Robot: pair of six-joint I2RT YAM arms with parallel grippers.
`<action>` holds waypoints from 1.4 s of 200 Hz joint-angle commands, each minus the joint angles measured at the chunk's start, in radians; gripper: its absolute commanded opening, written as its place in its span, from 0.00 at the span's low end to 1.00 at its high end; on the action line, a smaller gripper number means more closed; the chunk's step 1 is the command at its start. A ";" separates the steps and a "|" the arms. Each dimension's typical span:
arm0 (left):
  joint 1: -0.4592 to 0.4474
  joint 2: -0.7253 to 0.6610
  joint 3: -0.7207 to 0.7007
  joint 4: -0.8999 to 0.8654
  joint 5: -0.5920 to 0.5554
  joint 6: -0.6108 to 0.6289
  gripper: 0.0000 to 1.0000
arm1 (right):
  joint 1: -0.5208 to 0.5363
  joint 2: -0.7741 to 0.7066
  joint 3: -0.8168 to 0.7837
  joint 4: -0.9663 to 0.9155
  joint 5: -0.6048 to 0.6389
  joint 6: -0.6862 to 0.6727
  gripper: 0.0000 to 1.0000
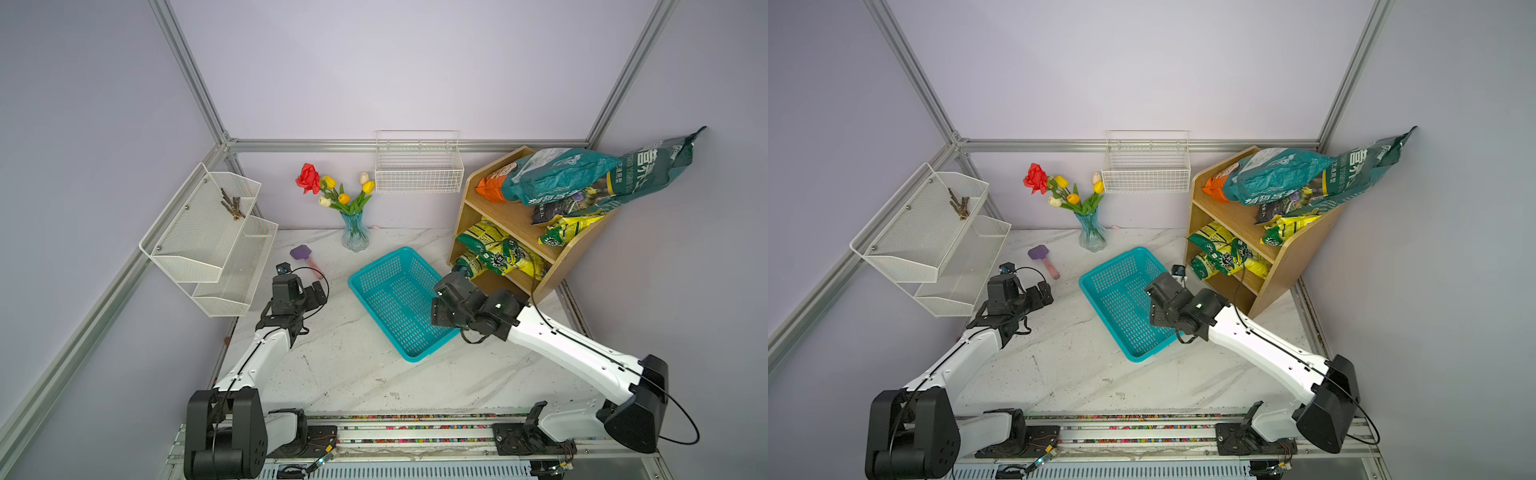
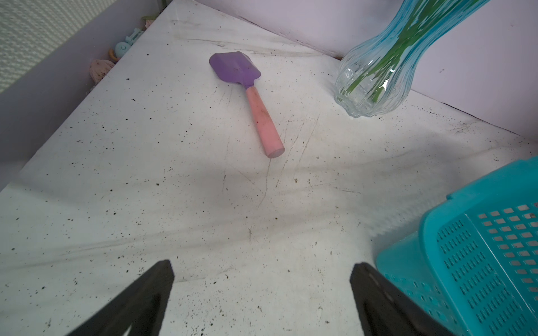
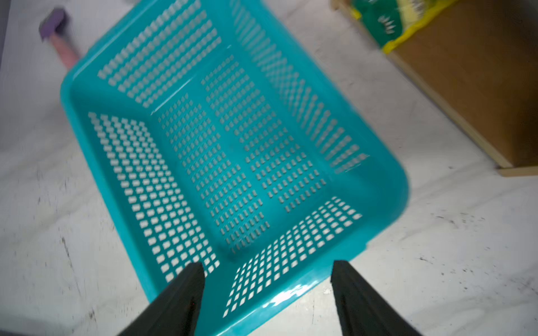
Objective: Take down the fertilizer bag from the shelf
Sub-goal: Adjust the storage box at the center of the board.
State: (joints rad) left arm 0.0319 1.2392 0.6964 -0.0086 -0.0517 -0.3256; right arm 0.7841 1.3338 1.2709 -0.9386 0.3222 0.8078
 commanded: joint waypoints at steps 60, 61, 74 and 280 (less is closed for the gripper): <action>0.002 0.018 0.130 -0.023 0.023 -0.015 1.00 | -0.073 -0.052 -0.164 -0.061 -0.059 0.235 0.73; 0.002 0.018 0.130 -0.022 0.023 -0.015 1.00 | -0.072 -0.052 -0.165 -0.058 -0.060 0.236 0.73; 0.002 0.024 0.135 -0.026 0.025 -0.017 1.00 | -0.073 -0.051 -0.193 -0.021 -0.077 0.258 0.72; 0.002 0.054 0.162 -0.064 0.056 -0.025 1.00 | -0.255 0.294 -0.071 0.395 -0.164 -0.386 0.18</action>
State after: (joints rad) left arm 0.0319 1.2804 0.7341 -0.0498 -0.0174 -0.3412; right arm 0.5438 1.5433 1.1286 -0.5907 0.1673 0.5381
